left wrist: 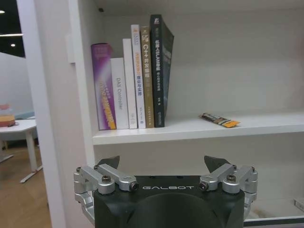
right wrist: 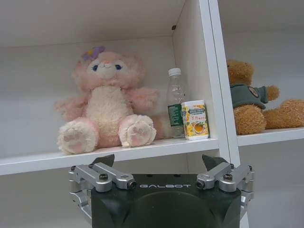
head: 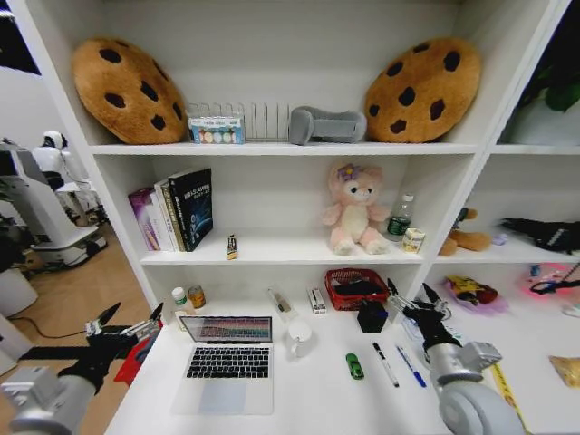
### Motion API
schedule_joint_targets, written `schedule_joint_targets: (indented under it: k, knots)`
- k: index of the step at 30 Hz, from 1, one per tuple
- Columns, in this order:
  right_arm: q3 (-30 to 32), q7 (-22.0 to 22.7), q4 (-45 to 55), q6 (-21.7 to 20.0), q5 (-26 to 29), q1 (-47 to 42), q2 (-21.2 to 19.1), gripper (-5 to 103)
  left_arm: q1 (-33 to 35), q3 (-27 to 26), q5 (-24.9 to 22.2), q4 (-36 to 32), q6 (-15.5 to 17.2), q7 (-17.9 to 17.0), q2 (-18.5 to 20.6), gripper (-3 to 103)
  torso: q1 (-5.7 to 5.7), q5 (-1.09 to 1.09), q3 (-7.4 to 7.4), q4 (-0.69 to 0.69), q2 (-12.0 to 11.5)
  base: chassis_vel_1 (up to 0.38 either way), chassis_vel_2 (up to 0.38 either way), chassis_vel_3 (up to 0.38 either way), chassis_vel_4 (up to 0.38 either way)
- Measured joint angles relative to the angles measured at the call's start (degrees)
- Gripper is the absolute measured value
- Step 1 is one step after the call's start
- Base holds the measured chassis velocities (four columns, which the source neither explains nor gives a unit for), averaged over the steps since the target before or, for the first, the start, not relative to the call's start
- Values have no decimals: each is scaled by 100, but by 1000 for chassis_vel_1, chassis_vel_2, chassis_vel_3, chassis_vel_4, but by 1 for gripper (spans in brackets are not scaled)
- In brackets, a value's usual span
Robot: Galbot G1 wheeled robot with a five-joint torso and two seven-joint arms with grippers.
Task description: Organize the objects on the table.
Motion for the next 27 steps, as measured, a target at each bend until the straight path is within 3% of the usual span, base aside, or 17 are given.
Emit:
schedule_joint_targets:
  k: [2, 3, 6, 7, 10, 14, 15, 16, 18, 20, 22, 23, 24, 26, 27]
  knots:
    - [18, -10, 41, 23, -42, -126, 46, 100, -129, 27, -160, 151, 5, -60, 462, 100, -1, 0, 0, -3, 0, 0, 0, 0, 0]
    - [18, -10, 41, 23, -42, -126, 46, 100, -129, 27, -160, 151, 5, -60, 462, 100, -1, 0, 0, -3, 0, 0, 0, 0, 0]
    - [34, -29, 29, 79, -83, -210, 114, 100, -491, 242, -340, 594, 8, -125, 1230, 97, 5, 0, 2, -2, -2, 0, 0, 0, 0]
    - [34, -29, 29, 79, -83, -210, 114, 100, -491, 242, -340, 594, 8, -125, 1230, 97, 5, 0, 2, -2, -2, 0, 0, 0, 0]
    - [31, -31, -60, 96, -103, -189, 134, 100, -1126, 820, -538, 1010, 21, -265, 1800, 95, 8, -1, 2, -3, -4, 0, 0, 0, 0]
    - [36, -29, -106, 97, -101, -162, 134, 100, -1554, 1200, -620, 1213, 57, -366, 2031, 94, 8, 0, 3, -3, -3, 0, 0, 0, 0]
    - [41, -27, -151, 96, -97, -140, 130, 100, -1904, 1567, -733, 1356, 123, -499, 2192, 86, 8, 0, 2, -4, -4, 0, 0, 0, 0]
    - [41, -26, -170, 96, -96, -130, 129, 100, -2026, 1722, -791, 1407, 158, -577, 2247, 86, 8, 0, 3, -3, -4, 0, 0, 0, 0]
    - [41, -26, -170, 96, -96, -130, 129, 100, -2026, 1722, -791, 1407, 158, -577, 2247, 86, 8, 0, 3, -3, -4, 0, 0, 0, 0]
    - [40, -23, -202, 94, -94, -109, 129, 100, -2191, 1966, -863, 1475, 212, -688, 2314, 70, 7, 1, 3, -2, -3, 0, 0, 0, 0]
    - [40, -23, -208, 94, -94, -103, 129, 100, -2238, 2048, -882, 1496, 230, -716, 2332, 70, 7, 1, 2, -2, -3, 0, 0, 0, 0]
    - [39, -20, -227, 91, -94, -92, 129, 100, -2316, 2195, -911, 1536, 260, -763, 2361, 59, 7, -1, 3, -2, -4, 0, 0, 0, 0]
    - [39, -20, -227, 91, -94, -92, 129, 100, -2316, 2195, -911, 1536, 260, -763, 2361, 59, 7, -1, 3, -2, -4, 0, 0, 0, 0]
    - [22, -18, -360, 90, -99, 12, 166, 100, -2557, 2900, -891, 1658, 331, -829, 2454, 48, 7, 0, 3, 0, -3, 0, 0, 0, 0]
    - [22, -18, -360, 90, -99, 12, 166, 100, -2557, 2900, -891, 1658, 331, -829, 2454, 48, 7, 0, 3, 0, -3, 0, 0, 0, 0]
